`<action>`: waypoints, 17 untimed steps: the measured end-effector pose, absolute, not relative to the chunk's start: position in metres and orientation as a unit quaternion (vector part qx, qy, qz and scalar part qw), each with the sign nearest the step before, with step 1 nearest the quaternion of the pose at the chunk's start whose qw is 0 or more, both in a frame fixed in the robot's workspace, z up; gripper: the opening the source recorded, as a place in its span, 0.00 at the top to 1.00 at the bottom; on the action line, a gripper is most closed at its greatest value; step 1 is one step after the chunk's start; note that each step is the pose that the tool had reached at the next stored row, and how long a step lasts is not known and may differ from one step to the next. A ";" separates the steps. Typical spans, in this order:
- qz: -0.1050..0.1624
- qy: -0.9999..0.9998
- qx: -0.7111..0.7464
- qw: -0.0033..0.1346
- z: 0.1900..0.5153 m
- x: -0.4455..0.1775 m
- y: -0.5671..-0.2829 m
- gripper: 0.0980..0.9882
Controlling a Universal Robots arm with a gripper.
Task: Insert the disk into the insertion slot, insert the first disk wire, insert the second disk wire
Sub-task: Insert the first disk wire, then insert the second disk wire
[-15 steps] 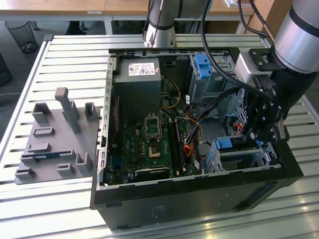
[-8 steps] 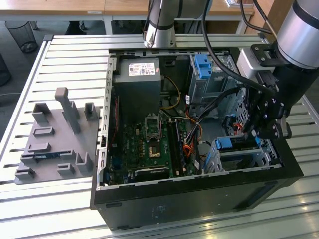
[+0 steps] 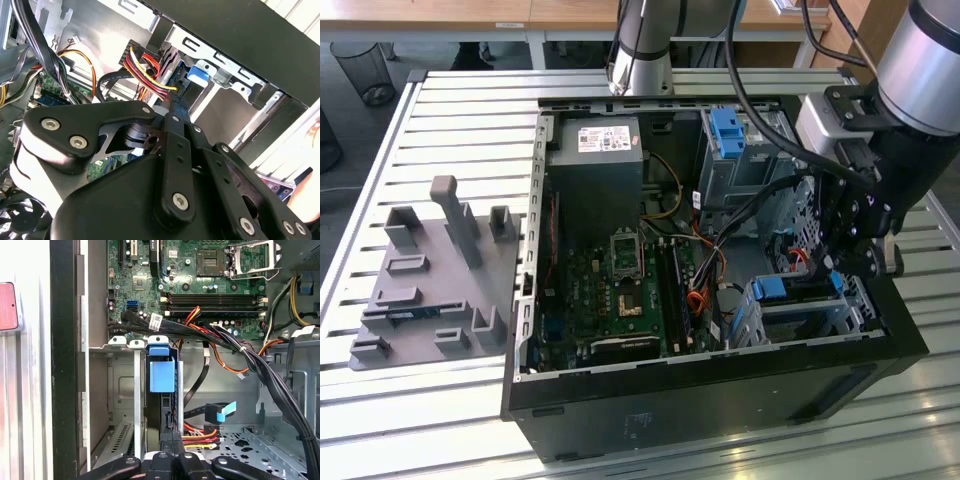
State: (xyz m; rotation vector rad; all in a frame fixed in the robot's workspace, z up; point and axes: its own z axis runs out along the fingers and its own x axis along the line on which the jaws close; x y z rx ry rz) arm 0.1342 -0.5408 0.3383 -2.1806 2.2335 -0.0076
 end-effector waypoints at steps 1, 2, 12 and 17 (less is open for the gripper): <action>-0.002 0.715 -0.699 0.010 0.339 0.134 -0.541 0.99; -0.002 0.716 -0.699 0.010 0.339 0.134 -0.541 0.99; -0.002 0.715 -0.699 0.010 0.344 0.134 -0.541 0.99; -0.001 0.716 -0.699 0.009 0.347 0.134 -0.541 0.99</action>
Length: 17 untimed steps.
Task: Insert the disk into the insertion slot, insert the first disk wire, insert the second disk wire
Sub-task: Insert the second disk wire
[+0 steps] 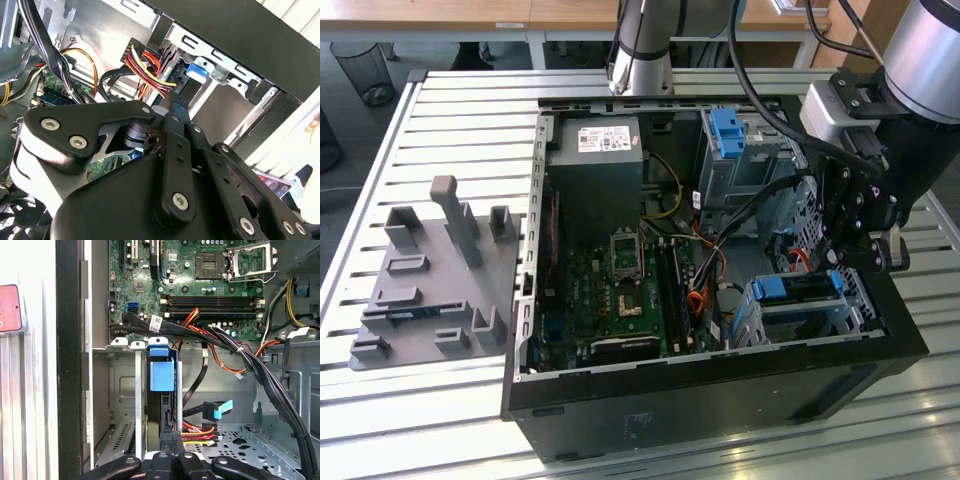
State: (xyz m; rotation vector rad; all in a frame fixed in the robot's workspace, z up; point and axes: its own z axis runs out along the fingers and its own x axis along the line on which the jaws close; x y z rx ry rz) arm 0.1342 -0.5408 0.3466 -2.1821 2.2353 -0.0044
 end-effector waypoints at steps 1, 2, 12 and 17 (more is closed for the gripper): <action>-0.001 0.716 -0.699 0.009 0.347 0.134 -0.541 0.99; -0.001 0.716 -0.699 0.009 0.348 0.134 -0.541 0.99; 0.000 0.716 -0.699 0.008 0.348 0.119 -0.541 0.99; 0.001 0.716 -0.699 0.010 0.351 0.117 -0.540 0.99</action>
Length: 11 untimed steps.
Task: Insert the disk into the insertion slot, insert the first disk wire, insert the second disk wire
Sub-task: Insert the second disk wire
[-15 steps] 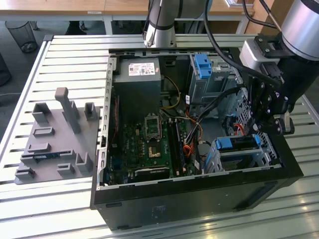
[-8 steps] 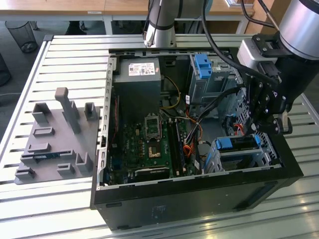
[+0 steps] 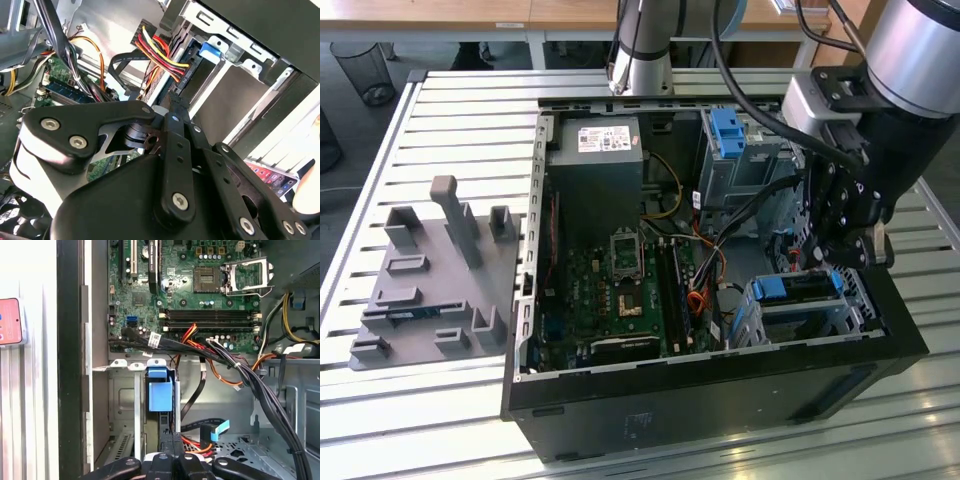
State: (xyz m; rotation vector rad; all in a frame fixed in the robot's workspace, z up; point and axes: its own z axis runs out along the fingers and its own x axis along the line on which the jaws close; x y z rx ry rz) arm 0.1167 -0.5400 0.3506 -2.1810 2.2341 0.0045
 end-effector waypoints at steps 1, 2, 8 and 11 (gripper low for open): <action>0.002 0.716 -0.698 0.010 0.351 0.116 -0.540 0.99; 0.002 0.716 -0.698 0.010 0.352 0.115 -0.539 0.99; 0.002 0.716 -0.698 0.010 0.352 0.104 -0.538 0.99; 0.002 0.716 -0.699 0.010 0.352 0.103 -0.533 0.99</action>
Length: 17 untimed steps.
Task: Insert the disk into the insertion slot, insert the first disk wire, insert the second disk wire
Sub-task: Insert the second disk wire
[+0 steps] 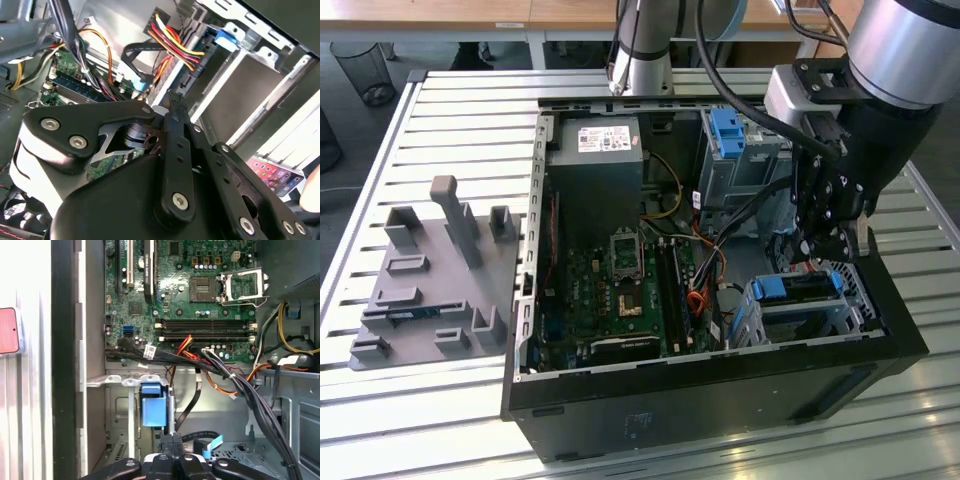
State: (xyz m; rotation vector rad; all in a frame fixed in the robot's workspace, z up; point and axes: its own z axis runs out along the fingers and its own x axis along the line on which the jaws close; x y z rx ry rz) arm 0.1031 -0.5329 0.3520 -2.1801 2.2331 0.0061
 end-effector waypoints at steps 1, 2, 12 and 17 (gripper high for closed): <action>0.002 0.716 -0.699 0.010 0.352 0.103 -0.531 0.99; 0.002 0.716 -0.698 0.010 0.352 0.103 -0.528 0.99; 0.002 0.716 -0.698 0.011 0.355 0.101 -0.515 0.99; 0.002 0.716 -0.699 0.011 0.357 0.100 -0.512 0.99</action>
